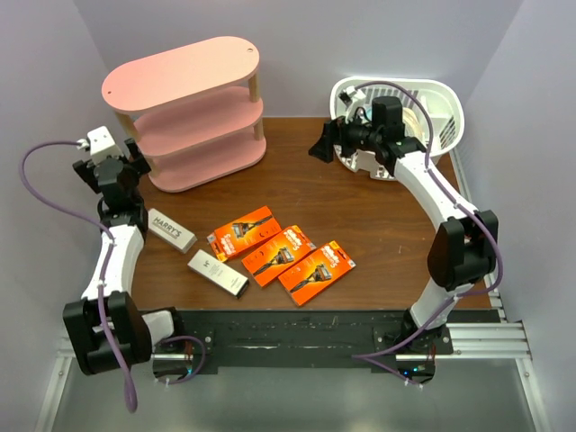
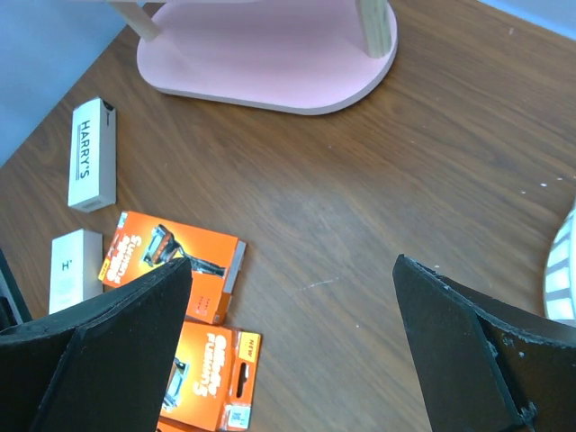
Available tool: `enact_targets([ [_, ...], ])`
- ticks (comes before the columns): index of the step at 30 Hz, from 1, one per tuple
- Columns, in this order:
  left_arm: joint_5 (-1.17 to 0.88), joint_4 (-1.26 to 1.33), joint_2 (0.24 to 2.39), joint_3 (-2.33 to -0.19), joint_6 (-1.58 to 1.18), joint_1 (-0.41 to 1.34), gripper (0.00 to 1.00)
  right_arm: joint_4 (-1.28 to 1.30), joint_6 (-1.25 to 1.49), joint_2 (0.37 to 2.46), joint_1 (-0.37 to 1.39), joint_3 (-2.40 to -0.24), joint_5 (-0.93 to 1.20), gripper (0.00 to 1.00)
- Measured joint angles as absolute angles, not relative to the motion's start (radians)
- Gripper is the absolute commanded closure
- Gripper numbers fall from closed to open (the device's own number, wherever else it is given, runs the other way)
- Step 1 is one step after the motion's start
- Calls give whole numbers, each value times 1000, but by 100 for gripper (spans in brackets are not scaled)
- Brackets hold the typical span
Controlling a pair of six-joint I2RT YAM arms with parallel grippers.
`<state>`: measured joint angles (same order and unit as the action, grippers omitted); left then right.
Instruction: Place and organize the shaving razors onto the shelf
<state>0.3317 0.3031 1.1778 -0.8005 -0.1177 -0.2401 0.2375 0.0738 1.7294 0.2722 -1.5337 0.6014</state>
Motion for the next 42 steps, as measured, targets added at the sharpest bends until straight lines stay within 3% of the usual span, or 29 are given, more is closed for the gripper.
enact_targets([
  [11, 215, 543, 1350, -831, -50, -250, 18, 217, 113, 1763, 283, -1549, 602, 1],
  [19, 167, 733, 1501, -854, 35, -255, 44, 149, 120, 1911, 321, -1705, 581, 1],
  [24, 154, 808, 1565, -884, 96, -256, 74, 53, 146, 2075, 364, -1830, 542, 2],
  [25, 149, 822, 1574, -889, 117, -256, 75, 27, 154, 2111, 372, -1859, 538, 2],
  [28, 134, 839, 1585, -895, 163, -256, 76, -65, 199, 2248, 390, -1985, 530, 1],
  [35, 135, 850, 1584, -894, 246, -258, 42, -274, 284, 2520, 411, -2254, 461, 1],
  [42, 172, 797, 1584, -894, 250, -263, 31, -416, 236, 2714, 446, -2498, 281, 1],
])
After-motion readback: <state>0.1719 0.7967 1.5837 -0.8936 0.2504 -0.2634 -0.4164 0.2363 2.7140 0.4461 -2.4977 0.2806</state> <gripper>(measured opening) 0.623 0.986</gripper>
